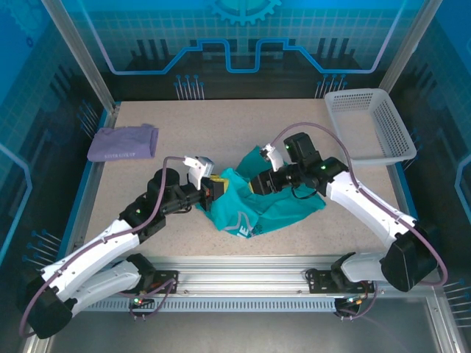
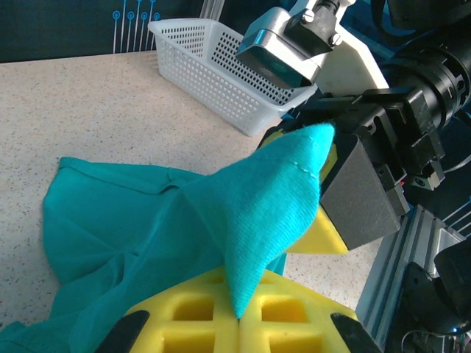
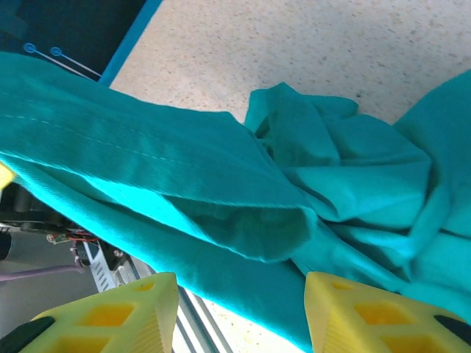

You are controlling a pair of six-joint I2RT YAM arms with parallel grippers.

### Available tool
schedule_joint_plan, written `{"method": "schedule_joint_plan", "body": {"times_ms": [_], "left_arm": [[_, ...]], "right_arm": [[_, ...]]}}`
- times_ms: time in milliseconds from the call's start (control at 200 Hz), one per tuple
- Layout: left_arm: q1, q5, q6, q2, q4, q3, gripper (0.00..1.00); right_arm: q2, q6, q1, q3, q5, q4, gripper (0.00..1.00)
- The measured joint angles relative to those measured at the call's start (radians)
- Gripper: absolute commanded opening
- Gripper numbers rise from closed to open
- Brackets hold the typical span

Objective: Fold the inside-out t-shirt

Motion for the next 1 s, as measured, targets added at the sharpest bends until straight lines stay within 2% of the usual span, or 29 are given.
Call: {"method": "schedule_joint_plan", "body": {"times_ms": [260, 290, 375, 460, 590, 760, 875, 1000], "left_arm": [[0.002, -0.003, 0.000, -0.001, 0.013, -0.001, 0.00], [0.002, -0.004, -0.001, -0.001, 0.013, -0.002, 0.00], [0.003, -0.007, -0.008, -0.004, 0.016, -0.006, 0.00], [0.003, -0.026, -0.020, -0.005, 0.014, -0.009, 0.00], [0.003, -0.105, -0.037, -0.005, -0.009, -0.011, 0.00], [0.013, -0.281, -0.101, -0.010, -0.084, -0.022, 0.00], [0.037, -0.399, -0.156, -0.039, -0.140, -0.022, 0.14], [0.060, -0.464, -0.200, -0.078, -0.182, -0.023, 0.32]], "right_arm": [[0.042, 0.005, 0.032, -0.002, -0.017, 0.066, 0.42], [0.048, 0.003, 0.034, -0.002, -0.018, 0.068, 0.37], [0.067, -0.018, 0.035, -0.002, -0.020, 0.070, 0.15], [0.075, -0.026, 0.038, -0.001, -0.020, 0.067, 0.00], [0.074, -0.075, 0.039, 0.019, -0.006, 0.060, 0.00], [0.096, -0.154, 0.039, 0.126, 0.006, 0.051, 0.00], [0.185, -0.232, 0.040, 0.291, -0.006, 0.034, 0.00], [0.309, -0.338, 0.052, 0.502, -0.023, -0.037, 0.00]]}}
